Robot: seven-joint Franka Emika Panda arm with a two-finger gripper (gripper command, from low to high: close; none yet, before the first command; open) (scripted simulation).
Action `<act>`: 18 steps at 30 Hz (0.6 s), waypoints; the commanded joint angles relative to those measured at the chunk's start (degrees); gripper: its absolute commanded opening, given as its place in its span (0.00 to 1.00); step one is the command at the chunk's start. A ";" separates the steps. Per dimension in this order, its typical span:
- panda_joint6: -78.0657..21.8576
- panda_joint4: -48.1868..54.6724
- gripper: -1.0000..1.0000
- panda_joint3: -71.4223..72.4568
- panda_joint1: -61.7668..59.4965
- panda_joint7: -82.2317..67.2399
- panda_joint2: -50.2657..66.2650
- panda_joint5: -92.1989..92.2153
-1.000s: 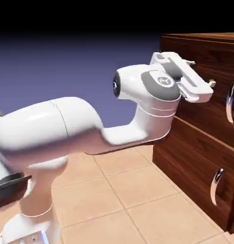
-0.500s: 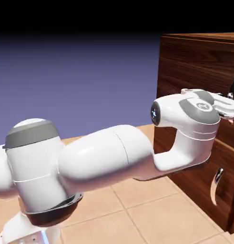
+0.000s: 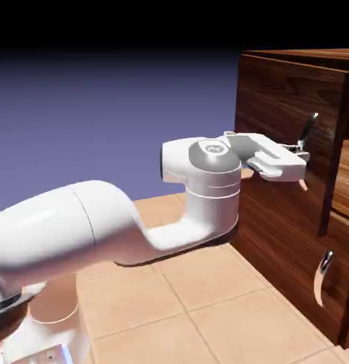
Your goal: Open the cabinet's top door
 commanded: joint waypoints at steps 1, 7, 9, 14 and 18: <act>-1.47 -2.09 0.00 1.50 -1.86 0.30 -0.31 0.79; -11.10 -14.48 0.00 12.46 -12.68 1.28 -3.50 8.51; -14.25 -18.08 0.00 16.61 -15.55 1.27 -5.03 12.04; -21.42 -24.97 0.00 27.00 -20.07 0.85 -9.00 21.70; -26.74 -28.62 0.00 35.30 -21.33 0.49 -11.73 29.86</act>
